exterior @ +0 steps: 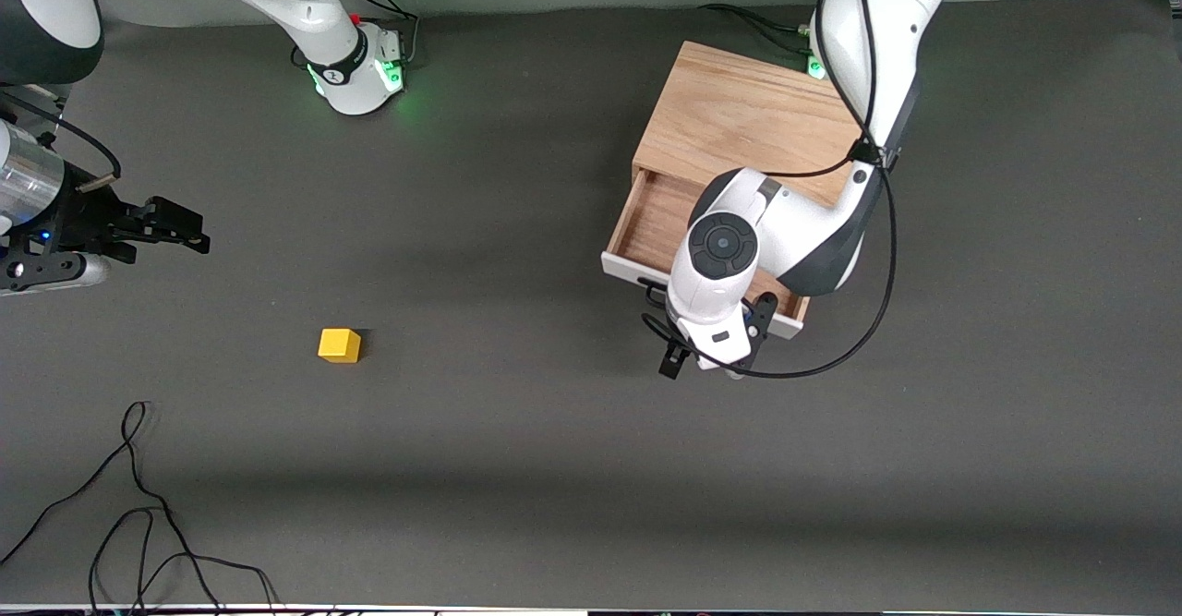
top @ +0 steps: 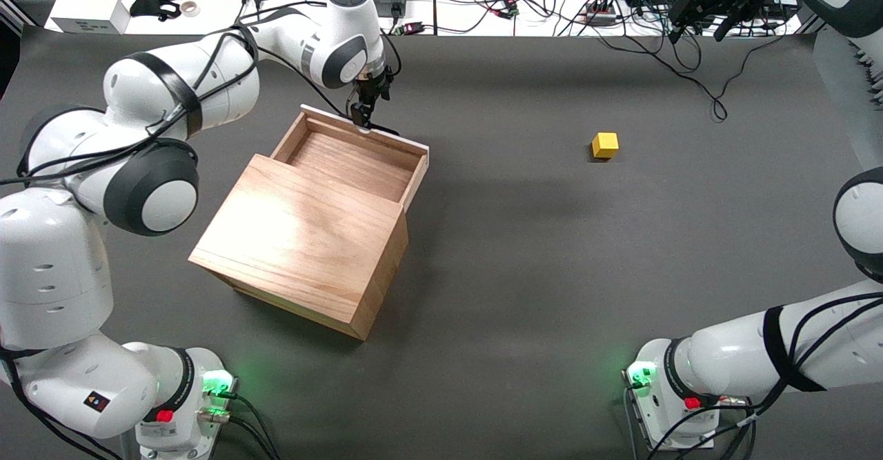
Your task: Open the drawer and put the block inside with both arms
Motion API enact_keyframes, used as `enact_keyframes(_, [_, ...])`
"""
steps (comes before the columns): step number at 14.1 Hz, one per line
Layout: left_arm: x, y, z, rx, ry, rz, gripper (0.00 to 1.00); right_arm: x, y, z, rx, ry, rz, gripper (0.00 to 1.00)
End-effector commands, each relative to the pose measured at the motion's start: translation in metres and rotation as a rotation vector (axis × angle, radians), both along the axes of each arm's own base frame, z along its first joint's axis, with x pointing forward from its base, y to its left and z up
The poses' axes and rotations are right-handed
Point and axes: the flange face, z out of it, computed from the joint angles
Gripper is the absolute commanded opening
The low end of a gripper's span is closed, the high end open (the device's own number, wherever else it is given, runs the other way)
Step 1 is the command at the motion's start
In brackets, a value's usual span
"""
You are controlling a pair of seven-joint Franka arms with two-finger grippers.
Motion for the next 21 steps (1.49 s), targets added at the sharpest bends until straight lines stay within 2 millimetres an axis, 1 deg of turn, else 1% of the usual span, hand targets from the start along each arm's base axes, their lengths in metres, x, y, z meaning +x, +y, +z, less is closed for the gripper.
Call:
enact_keyframes(1, [0.016, -0.011, 0.006, -0.017, -0.065, -0.006, 1.00, 0.002, 0.000, 0.003, -0.006, -0.006, 0.013, 1.00])
enact_keyframes(3, [0.014, -0.009, 0.012, -0.006, -0.060, -0.013, 1.00, 0.002, 0.000, 0.004, -0.006, -0.006, 0.013, 1.00])
enact_keyframes(5, [0.014, -0.003, 0.023, 0.016, -0.047, -0.012, 1.00, 0.002, 0.000, 0.003, -0.006, -0.005, 0.013, 1.00])
enact_keyframes(6, [0.012, 0.000, 0.024, 0.038, -0.027, -0.014, 1.00, 0.002, 0.000, 0.003, -0.006, -0.005, 0.013, 1.00])
enact_keyframes(7, [0.010, 0.002, 0.033, 0.048, -0.018, -0.014, 1.00, 0.002, 0.000, 0.004, -0.006, -0.008, 0.014, 1.00])
enact_keyframes(9, [0.008, 0.004, 0.038, 0.067, 0.007, -0.012, 1.00, 0.002, 0.002, 0.004, -0.008, -0.006, 0.019, 1.00])
enact_keyframes(10, [0.007, 0.005, 0.046, 0.069, 0.008, -0.011, 1.00, 0.003, 0.002, 0.004, -0.008, -0.008, 0.021, 1.00])
enact_keyframes(11, [0.009, 0.010, 0.061, 0.070, 0.003, -0.005, 1.00, 0.003, 0.002, 0.002, -0.006, -0.003, 0.021, 1.00])
enact_keyframes(13, [0.022, 0.049, 0.109, 0.076, -0.010, -0.004, 1.00, 0.004, 0.003, -0.001, -0.007, 0.002, 0.019, 1.00])
enact_keyframes(14, [0.023, 0.069, 0.132, 0.080, 0.000, -0.037, 1.00, 0.004, 0.003, -0.001, -0.007, 0.002, 0.019, 1.00])
enact_keyframes(15, [0.022, 0.087, 0.150, 0.089, 0.022, -0.087, 1.00, 0.004, 0.003, -0.002, -0.008, 0.005, 0.021, 1.00])
enact_keyframes(17, [0.020, 0.131, 0.178, 0.094, 0.087, -0.163, 1.00, 0.004, 0.004, -0.004, -0.008, 0.008, 0.021, 1.00])
enact_keyframes(18, [0.018, 0.150, 0.191, 0.087, 0.106, -0.208, 1.00, 0.006, 0.004, -0.007, -0.012, 0.014, 0.021, 1.00])
enact_keyframes(19, [0.017, 0.174, 0.204, 0.078, 0.128, -0.242, 1.00, 0.007, 0.003, -0.010, -0.017, 0.018, 0.020, 1.00])
enact_keyframes(21, [0.009, 0.220, 0.231, 0.052, 0.168, -0.334, 1.00, 0.007, 0.001, -0.015, -0.020, 0.027, 0.019, 1.00])
